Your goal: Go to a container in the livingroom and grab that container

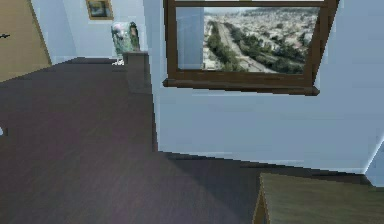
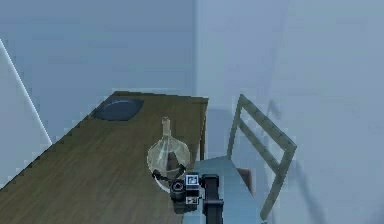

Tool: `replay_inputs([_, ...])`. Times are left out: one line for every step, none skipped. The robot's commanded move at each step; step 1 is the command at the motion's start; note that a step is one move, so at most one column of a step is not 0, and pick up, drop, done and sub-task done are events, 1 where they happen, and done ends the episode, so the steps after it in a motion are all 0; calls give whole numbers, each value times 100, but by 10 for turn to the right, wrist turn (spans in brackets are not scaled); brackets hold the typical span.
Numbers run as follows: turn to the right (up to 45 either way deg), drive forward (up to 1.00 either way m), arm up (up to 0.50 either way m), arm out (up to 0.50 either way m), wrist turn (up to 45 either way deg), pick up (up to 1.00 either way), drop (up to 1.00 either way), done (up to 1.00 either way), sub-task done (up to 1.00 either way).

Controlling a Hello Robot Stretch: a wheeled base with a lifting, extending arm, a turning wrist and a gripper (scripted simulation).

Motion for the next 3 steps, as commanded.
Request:
replay_inputs([0, 0, 0, 0, 0, 100, 0, 0, 0])
replay_inputs([0, 0, 10, 0, 0, 0, 0, 0, 0])
replay_inputs([0, 0, 0, 0, 0, 0, 0, 100, 0])
